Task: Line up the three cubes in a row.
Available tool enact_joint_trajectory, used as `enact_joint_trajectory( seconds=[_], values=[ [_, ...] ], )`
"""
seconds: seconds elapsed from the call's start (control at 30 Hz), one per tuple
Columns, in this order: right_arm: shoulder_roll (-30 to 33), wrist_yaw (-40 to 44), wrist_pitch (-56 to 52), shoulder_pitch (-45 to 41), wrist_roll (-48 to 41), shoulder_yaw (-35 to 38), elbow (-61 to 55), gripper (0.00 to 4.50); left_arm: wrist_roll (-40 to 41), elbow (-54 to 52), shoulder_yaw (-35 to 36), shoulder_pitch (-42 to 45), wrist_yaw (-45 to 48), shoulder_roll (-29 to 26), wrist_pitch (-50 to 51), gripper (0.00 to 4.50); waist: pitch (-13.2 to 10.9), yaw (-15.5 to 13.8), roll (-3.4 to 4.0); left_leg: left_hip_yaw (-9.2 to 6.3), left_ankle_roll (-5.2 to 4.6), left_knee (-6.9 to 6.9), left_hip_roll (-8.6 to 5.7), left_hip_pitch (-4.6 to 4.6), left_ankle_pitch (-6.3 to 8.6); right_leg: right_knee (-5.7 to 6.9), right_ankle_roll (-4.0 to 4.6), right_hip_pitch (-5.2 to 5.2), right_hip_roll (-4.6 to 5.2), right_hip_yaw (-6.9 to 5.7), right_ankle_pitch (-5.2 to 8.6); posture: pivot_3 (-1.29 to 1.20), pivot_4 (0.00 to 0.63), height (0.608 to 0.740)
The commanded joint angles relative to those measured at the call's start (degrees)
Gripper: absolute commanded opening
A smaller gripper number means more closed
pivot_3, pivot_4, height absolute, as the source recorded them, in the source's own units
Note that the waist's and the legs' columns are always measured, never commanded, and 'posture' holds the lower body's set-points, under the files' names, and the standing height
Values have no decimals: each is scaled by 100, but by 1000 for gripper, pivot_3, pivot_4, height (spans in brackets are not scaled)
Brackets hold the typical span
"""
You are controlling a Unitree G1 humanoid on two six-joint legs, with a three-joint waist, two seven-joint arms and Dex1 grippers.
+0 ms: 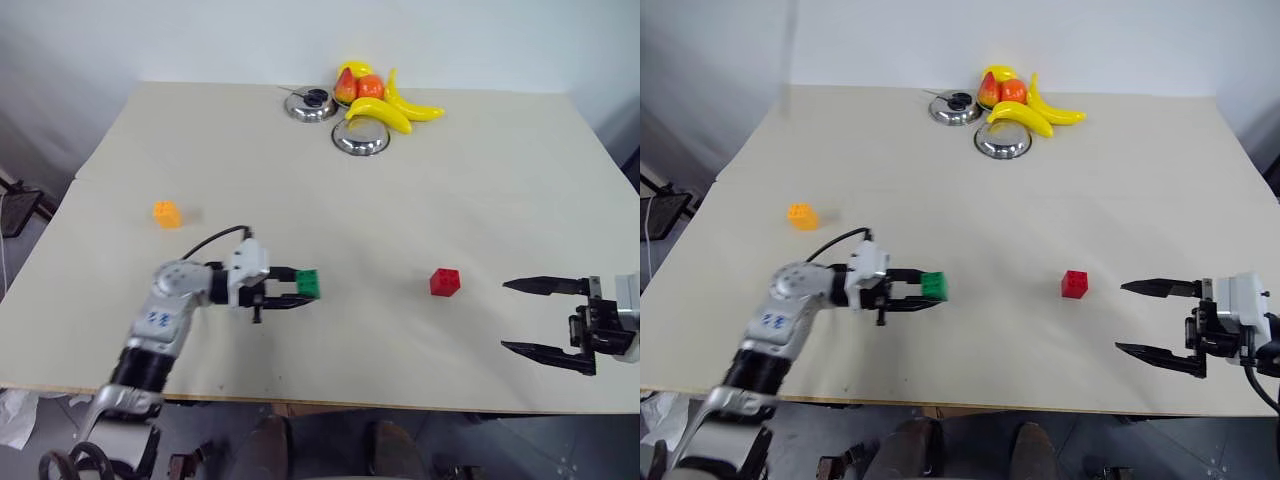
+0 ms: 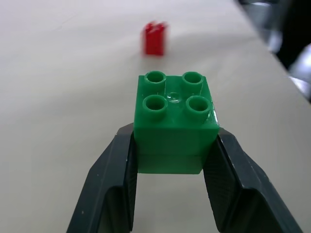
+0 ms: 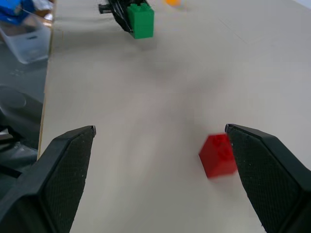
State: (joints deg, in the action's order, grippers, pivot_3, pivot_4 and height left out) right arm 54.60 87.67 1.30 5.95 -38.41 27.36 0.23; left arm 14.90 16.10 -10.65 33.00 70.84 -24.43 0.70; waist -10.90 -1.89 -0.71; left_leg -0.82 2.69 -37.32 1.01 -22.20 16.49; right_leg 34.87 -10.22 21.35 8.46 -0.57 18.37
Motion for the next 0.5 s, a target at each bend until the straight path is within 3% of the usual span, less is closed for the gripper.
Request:
enact_joint_trajectory(
  seconds=[0.03, 0.27, 0.5],
  values=[
    [35, -23, -123, 323, -117, 482, -340, 4500, -310, 666, -282, 377, -28, 389, -335, 1502, -1, 60, -1, 1, 0, 6, 1, 0, 0, 0, 0, 2, 0, 0, 0, 0, 150, 740],
    [-123, -209, -371, 955, -222, 974, -915, 4500, -884, 2402, -462, 1531, -651, 1454, -769, 1502, -10, 25, -17, 3, 0, -1, 0, -7, 0, -27, -12, 5, 0, 0, -5, 0, 150, 740],
    [-214, -322, -452, 1058, -237, 1031, -1131, 4500, -1052, 3351, -351, 2031, -708, 1697, -1107, 1502, -10, 43, -17, 3, 0, 8, 0, -8, 0, -34, -13, 7, 0, 0, -6, 0, 150, 740]
  ],
)
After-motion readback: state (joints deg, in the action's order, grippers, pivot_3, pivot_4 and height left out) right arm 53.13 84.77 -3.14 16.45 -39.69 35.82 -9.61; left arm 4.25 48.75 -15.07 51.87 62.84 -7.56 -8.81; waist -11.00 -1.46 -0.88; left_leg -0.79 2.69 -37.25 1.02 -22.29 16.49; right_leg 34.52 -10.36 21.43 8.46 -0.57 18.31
